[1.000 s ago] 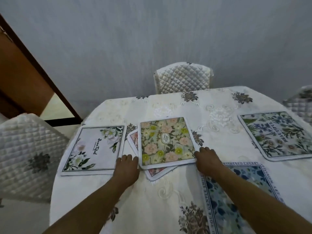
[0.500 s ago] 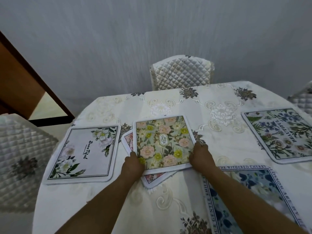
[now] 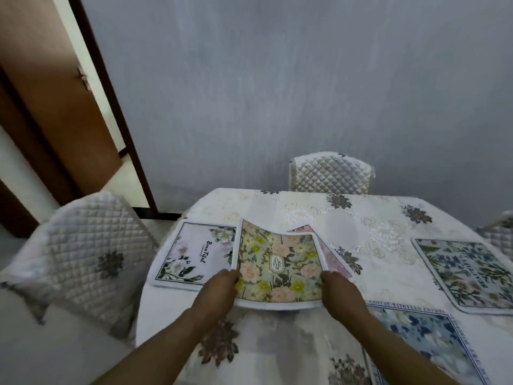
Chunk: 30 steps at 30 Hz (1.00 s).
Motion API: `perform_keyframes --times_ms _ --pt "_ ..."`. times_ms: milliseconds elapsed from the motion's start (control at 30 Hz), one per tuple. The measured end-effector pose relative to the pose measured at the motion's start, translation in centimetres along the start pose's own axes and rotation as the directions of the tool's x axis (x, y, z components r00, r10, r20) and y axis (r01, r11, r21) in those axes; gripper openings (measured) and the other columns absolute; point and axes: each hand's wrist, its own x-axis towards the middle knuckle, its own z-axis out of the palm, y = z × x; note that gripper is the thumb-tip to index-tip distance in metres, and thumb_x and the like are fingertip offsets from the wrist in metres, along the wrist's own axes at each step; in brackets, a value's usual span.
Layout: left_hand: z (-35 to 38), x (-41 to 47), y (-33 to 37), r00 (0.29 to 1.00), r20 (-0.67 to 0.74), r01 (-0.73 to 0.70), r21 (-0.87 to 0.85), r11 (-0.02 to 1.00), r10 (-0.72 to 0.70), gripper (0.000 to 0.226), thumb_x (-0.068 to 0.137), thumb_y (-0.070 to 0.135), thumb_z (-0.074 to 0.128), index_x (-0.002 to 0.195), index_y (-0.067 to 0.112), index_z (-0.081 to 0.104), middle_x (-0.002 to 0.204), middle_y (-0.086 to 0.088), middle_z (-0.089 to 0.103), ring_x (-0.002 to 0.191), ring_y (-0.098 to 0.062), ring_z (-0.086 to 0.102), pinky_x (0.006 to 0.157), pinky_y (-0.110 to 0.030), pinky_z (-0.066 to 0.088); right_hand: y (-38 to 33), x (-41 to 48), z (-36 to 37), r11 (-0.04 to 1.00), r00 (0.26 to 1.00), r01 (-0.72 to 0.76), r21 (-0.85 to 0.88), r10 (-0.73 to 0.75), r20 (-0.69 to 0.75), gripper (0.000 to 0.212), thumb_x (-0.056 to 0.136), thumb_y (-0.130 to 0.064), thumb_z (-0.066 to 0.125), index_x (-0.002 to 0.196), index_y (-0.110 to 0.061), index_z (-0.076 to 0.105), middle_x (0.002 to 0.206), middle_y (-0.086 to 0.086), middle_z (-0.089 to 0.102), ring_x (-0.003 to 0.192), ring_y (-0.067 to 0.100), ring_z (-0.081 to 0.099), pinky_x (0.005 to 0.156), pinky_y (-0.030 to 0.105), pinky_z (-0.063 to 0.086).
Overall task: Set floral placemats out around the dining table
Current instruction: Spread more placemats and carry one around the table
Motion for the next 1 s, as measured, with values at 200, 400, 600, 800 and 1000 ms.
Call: perform_keyframes --times_ms 200,400,600,800,1000 --pt "-12.0 -14.4 -7.9 0.993 -0.099 -0.059 0.125 0.99 0.071 0.025 0.09 0.025 0.055 0.113 0.016 0.052 0.112 -0.012 0.058 0.095 -0.033 0.059 0.072 -0.037 0.047 -15.4 -9.0 -5.3 0.977 0.969 0.213 0.016 -0.209 -0.133 0.008 0.092 -0.013 0.049 0.086 -0.011 0.054 0.081 0.01 0.057 0.07 0.033 0.059 0.059 0.038 0.048" --pt "-22.7 -27.7 -17.9 0.973 -0.231 0.01 0.165 0.986 0.029 0.031 0.089 0.026 0.056 0.117 0.014 0.051 0.12 -0.013 0.057 0.103 -0.031 0.058 0.084 -0.039 0.052 -32.0 -15.8 -5.3 0.932 0.922 0.355 0.075 -0.336 -0.192 0.01 0.093 -0.012 0.048 0.086 -0.009 0.055 0.079 0.012 0.053 0.068 0.034 0.054 0.06 0.041 0.048" --pt "-28.7 -34.3 -26.6 0.959 -0.269 0.134 0.163 0.977 -0.086 0.026 0.09 0.024 0.055 0.113 0.013 0.053 0.115 -0.013 0.057 0.096 -0.03 0.058 0.077 -0.038 0.053 -43.8 -18.2 -4.2 0.876 0.877 0.47 0.107 -0.449 -0.174 0.011 0.095 -0.016 0.047 0.09 -0.011 0.055 0.082 0.011 0.054 0.071 0.034 0.055 0.062 0.041 0.048" --pt "-30.7 -34.5 -33.4 0.938 -0.29 0.239 0.157 0.958 -0.187 0.024 0.091 0.026 0.055 0.113 0.017 0.053 0.114 -0.009 0.058 0.096 -0.027 0.057 0.082 -0.037 0.051 -51.8 -15.1 -2.9 0.85 0.856 0.513 0.118 -0.495 -0.152 0.014 0.096 -0.019 0.046 0.086 -0.012 0.053 0.08 0.007 0.051 0.07 0.032 0.055 0.062 0.042 0.049" --pt "-33.2 -28.9 -40.4 0.936 -0.313 0.279 0.382 0.881 -0.16 0.021 0.093 0.027 0.049 0.11 0.015 0.053 0.108 -0.01 0.061 0.096 -0.028 0.054 0.09 -0.038 0.041 -58.8 -7.0 -0.1 0.824 0.831 0.554 0.121 -0.539 -0.135 0.013 0.094 -0.018 0.048 0.089 -0.009 0.057 0.091 0.013 0.06 0.076 0.032 0.06 0.065 0.042 0.053"
